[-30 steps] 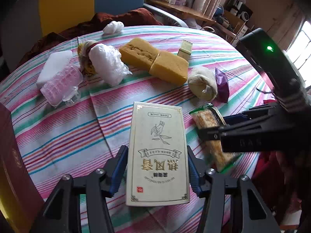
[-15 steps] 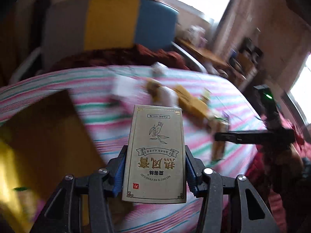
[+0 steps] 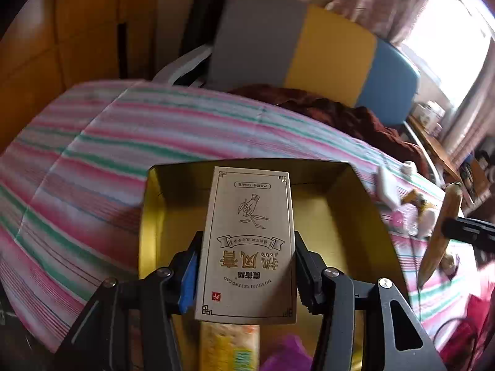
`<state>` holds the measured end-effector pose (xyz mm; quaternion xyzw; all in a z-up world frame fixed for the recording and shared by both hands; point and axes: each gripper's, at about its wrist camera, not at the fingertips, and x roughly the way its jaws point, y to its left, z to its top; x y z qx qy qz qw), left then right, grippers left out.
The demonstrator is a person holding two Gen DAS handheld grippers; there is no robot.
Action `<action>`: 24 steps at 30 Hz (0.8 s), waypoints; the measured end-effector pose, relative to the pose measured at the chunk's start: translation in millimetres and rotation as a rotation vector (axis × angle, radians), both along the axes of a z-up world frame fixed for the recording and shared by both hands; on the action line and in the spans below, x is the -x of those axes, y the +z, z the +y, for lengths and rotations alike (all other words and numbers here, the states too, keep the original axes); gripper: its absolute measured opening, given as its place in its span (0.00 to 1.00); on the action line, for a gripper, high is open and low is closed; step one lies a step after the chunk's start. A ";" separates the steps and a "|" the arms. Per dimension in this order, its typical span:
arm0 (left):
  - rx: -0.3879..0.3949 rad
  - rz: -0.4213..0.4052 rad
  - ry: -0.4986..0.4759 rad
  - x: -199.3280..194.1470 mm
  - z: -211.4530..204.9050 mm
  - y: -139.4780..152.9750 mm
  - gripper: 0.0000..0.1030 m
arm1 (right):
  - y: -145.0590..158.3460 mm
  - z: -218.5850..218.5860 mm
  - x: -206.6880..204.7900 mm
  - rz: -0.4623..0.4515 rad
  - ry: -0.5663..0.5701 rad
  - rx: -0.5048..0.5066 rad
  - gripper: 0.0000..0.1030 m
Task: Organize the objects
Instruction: 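Carry the granola bar and white box over the gold tray with both tools, then open the right tool to drop the granola bar while the left drops the white box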
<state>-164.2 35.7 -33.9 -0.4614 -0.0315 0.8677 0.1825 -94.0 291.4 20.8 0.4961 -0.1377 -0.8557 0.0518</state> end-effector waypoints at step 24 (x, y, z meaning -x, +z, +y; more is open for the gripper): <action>0.092 -0.081 0.052 42.4 -3.5 -48.1 0.52 | -90.2 -83.7 87.2 -0.247 0.118 -0.054 0.45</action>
